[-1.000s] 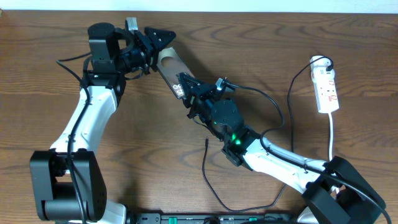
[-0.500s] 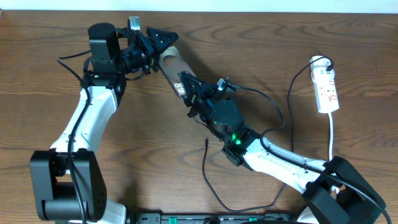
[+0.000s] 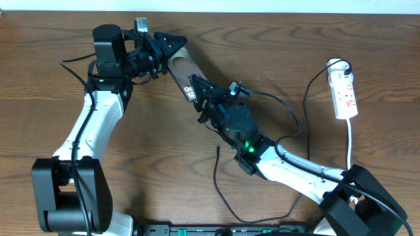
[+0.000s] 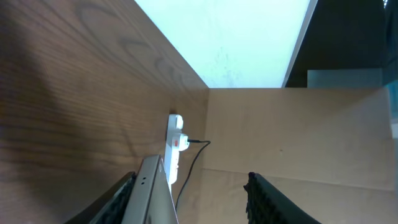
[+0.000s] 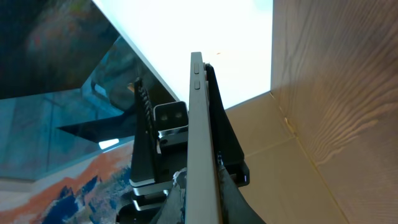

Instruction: Plug charger to phone and switch on socket

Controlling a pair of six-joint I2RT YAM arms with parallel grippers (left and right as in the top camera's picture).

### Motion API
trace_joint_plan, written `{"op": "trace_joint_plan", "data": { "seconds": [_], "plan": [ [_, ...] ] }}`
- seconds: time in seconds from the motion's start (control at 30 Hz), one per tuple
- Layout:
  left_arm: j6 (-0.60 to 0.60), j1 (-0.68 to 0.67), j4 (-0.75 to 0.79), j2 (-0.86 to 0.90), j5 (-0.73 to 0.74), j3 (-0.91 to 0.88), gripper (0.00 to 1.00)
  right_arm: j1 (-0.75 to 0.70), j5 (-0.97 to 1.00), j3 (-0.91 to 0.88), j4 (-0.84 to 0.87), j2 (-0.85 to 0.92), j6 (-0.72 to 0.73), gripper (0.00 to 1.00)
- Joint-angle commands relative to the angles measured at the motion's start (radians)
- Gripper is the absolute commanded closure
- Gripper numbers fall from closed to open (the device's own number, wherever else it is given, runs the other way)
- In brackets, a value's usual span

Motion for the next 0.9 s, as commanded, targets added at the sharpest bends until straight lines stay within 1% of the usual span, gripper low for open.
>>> {"op": "trace_joint_plan", "data": {
  "seconds": [0.0, 0.17, 0.2, 0.27, 0.3, 0.7, 0.77, 0.83, 0.87],
  "plan": [
    [0.032, -0.003, 0.01, -0.012, 0.035, -0.002, 0.54, 0.0, 0.019, 0.023, 0.006, -0.017, 0.008, 0.99],
    [0.035, -0.003, 0.01, -0.012, 0.036, -0.002, 0.54, 0.0, 0.019, 0.023, 0.006, -0.017, 0.008, 0.99],
    [0.037, -0.003, 0.01, -0.012, 0.036, -0.002, 0.56, 0.0, 0.019, 0.023, 0.006, -0.017, 0.008, 0.99],
    [0.04, -0.003, 0.01, -0.012, 0.036, -0.002, 0.67, 0.0, 0.019, 0.023, 0.007, -0.017, 0.008, 0.99],
    [0.044, -0.003, 0.01, -0.012, 0.036, -0.002, 0.7, 0.0, 0.019, 0.023, 0.007, -0.017, 0.008, 0.99],
    [0.061, -0.003, 0.01, -0.012, 0.035, -0.002, 0.71, 0.001, 0.019, 0.023, 0.017, -0.017, 0.008, 0.99],
    [0.063, -0.003, 0.01, -0.012, 0.036, -0.002, 0.73, 0.001, 0.019, 0.023, 0.017, -0.017, 0.008, 0.99],
    [0.066, -0.003, 0.01, -0.012, 0.036, -0.002, 0.78, 0.001, 0.019, 0.023, 0.017, -0.017, 0.008, 0.99],
    [0.066, -0.003, 0.01, -0.012, 0.036, -0.002, 0.78, 0.001, 0.019, 0.023, 0.017, -0.017, 0.008, 0.99]
  ]
}}
